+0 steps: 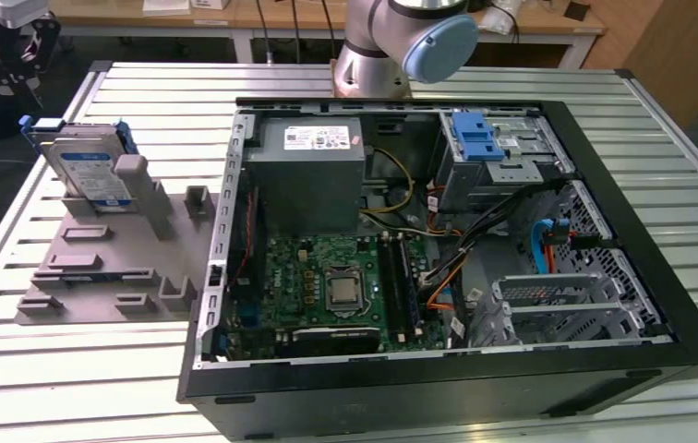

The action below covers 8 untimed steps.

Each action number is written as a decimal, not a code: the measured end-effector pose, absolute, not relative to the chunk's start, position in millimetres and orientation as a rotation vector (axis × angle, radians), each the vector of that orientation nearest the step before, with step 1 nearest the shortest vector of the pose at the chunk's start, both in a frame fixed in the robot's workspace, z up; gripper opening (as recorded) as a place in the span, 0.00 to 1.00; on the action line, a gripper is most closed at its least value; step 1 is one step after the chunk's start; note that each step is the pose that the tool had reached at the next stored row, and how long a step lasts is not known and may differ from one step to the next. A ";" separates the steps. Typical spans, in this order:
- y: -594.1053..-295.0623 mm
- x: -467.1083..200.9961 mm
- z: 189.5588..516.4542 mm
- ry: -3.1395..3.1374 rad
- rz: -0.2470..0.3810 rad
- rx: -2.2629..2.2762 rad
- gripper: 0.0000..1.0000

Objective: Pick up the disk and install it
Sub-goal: 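Pick up the disk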

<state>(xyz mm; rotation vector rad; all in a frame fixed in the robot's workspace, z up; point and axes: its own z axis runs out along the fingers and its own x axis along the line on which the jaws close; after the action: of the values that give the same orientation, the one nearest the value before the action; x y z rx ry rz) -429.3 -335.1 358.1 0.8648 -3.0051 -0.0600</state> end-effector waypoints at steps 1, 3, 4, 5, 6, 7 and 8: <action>-335.1 -429.3 358.1 -3.004 -0.060 0.868 0.11; -335.1 -429.5 358.0 -3.002 -0.060 0.875 0.11; -335.1 -429.6 358.1 -3.001 -0.060 0.878 0.11; -335.1 -429.7 358.1 -3.000 -0.060 0.881 0.11; -335.1 -429.7 358.1 -2.999 -0.060 0.884 0.11; -335.1 -429.8 358.1 -2.998 -0.060 0.887 0.11; -335.1 -429.9 358.1 -2.998 -0.060 0.890 0.11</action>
<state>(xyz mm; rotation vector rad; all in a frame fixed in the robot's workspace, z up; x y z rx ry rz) -429.9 -335.1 358.1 0.8899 -2.9975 -0.0598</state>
